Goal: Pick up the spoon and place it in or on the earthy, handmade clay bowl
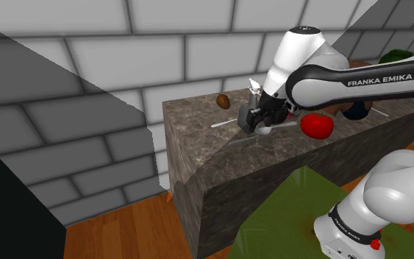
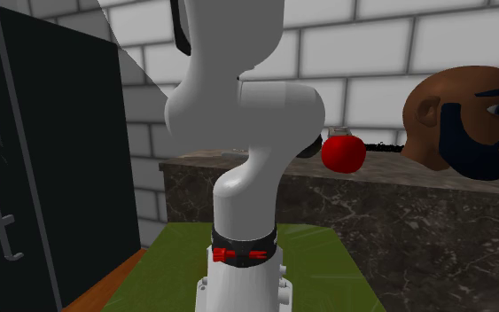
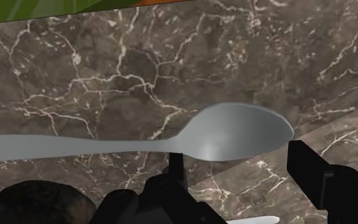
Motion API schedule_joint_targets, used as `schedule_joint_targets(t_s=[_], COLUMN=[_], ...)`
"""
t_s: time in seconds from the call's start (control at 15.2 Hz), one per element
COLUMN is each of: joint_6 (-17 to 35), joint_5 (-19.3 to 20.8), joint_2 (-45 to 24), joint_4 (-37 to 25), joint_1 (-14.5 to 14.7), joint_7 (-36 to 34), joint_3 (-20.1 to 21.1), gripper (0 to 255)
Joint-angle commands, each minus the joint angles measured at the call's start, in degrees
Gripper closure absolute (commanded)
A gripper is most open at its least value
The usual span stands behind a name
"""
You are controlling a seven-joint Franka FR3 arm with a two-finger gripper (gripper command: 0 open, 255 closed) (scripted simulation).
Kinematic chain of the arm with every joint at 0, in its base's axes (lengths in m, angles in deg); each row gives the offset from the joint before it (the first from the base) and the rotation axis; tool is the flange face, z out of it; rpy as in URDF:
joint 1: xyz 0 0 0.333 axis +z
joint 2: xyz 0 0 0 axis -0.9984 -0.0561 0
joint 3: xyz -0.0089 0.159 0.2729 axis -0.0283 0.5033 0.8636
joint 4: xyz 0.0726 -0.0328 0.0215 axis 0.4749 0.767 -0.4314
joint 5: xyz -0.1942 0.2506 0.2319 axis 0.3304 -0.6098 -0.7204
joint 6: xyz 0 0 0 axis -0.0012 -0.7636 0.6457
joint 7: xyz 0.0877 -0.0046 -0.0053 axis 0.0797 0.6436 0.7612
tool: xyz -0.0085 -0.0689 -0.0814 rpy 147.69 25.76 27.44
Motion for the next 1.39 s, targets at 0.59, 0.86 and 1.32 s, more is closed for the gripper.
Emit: schedule_joint_targets(t_s=[0.59,0.86,1.32], joint_6=[-7.7,-6.2,-4.3], joint_5=[0.8,3.0,5.4], joint_2=[0.7,-3.8,-13.4], joint_4=[-7.0,-10.2,-18.2], joint_1=[-0.8,-3.4,-7.1], joint_7=[1.9,6.6,14.4], joint_3=[-1.9,-5.6,-11.5], gripper=[255,255,255])
